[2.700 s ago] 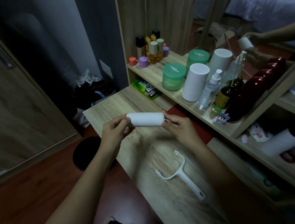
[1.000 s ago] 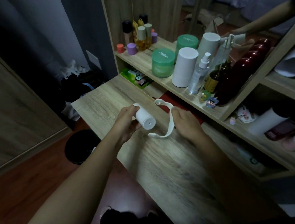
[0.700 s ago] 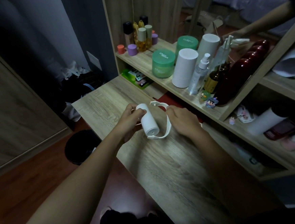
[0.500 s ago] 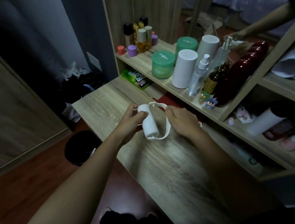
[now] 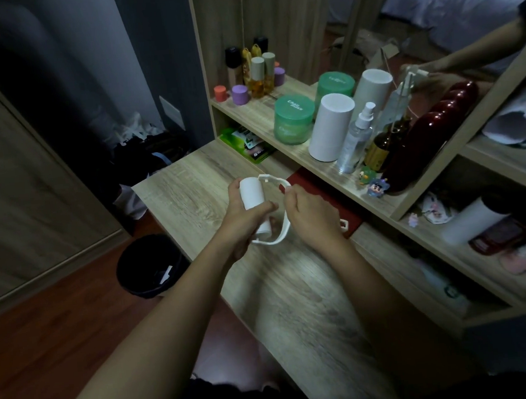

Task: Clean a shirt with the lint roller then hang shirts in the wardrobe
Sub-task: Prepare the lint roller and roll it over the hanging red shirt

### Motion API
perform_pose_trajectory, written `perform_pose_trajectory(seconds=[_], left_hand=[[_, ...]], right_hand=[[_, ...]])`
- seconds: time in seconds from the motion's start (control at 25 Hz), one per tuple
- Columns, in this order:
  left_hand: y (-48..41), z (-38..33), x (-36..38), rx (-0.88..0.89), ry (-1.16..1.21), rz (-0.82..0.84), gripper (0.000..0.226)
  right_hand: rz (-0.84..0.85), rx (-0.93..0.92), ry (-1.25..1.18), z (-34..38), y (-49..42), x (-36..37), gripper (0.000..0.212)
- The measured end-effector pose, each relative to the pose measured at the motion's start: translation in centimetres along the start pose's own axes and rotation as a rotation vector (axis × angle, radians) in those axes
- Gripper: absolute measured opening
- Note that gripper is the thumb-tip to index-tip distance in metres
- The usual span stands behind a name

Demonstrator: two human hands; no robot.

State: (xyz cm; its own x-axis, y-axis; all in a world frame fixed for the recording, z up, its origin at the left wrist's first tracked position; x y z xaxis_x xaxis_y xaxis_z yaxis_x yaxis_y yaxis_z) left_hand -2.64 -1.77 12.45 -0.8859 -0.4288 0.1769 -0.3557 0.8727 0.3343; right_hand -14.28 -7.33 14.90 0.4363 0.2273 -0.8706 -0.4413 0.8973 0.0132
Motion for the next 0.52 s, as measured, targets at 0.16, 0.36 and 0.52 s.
perform_pose_trajectory(seconds=[0.16, 0.36, 0.52], left_hand=[[-0.1, -0.5, -0.3, 0.038, -0.075, -0.106, 0.083], [0.5, -1.4, -0.5, 0.105, -0.099, -0.156, 0.076], [0.8, -1.7, -0.7, 0.165, -0.128, -0.14, 0.073]], right_hand=[[-0.043, 0.008, -0.006, 1.3, 0.4, -0.6, 0.043], [-0.067, 0.051, -0.01, 2.1, 0.2, -0.7, 0.045], [-0.064, 0.094, -0.039, 2.1, 0.3, -0.6, 0.046]])
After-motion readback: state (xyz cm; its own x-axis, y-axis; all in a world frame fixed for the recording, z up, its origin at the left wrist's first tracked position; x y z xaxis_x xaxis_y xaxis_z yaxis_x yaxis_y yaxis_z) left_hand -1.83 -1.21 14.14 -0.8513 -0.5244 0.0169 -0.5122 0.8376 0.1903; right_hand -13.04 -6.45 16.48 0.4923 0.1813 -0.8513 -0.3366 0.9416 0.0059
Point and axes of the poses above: each hand's wrist, its own y-axis away from the middle knuckle, its own x-axis out of the palm, z = x × y, the point moved 3 cm from there along -y, towards the middle knuckle, and after that the axes turned 2 degrees about y, right-handed, at the moved point
